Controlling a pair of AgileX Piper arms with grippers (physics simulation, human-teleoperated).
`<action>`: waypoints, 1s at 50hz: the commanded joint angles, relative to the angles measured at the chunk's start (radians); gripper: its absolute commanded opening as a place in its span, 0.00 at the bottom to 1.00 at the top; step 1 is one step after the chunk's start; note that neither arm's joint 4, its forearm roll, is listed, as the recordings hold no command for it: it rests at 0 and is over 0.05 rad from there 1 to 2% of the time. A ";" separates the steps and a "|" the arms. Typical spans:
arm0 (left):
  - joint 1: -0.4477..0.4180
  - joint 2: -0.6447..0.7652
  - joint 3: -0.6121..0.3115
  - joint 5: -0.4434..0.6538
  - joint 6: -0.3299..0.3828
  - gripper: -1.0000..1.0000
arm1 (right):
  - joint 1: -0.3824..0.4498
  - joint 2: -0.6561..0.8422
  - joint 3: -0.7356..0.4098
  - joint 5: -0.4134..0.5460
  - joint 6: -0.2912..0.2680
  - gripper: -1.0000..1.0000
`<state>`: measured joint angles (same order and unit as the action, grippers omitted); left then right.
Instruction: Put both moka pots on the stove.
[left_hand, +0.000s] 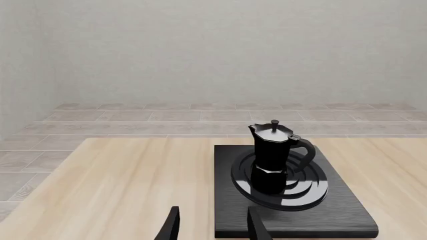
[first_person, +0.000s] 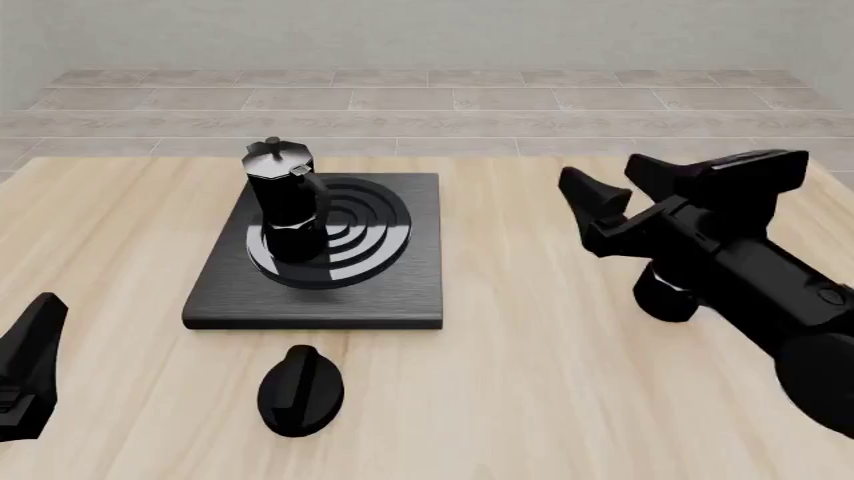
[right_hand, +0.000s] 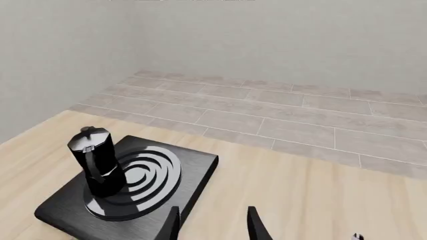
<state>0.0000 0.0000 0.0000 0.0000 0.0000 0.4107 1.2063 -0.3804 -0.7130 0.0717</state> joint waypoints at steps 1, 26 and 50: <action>0.000 0.000 0.000 0.000 0.000 1.00 | -0.060 -0.146 0.099 0.041 0.000 1.00; 0.000 0.000 0.000 0.000 0.000 1.00 | -0.207 -0.273 0.186 0.108 -0.010 1.00; 0.000 0.000 0.000 0.000 0.000 1.00 | -0.337 -0.422 0.226 0.231 -0.052 1.00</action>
<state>0.0000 0.0000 0.0000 0.0000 0.0000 0.1220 0.8379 -0.1672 -0.5325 0.0293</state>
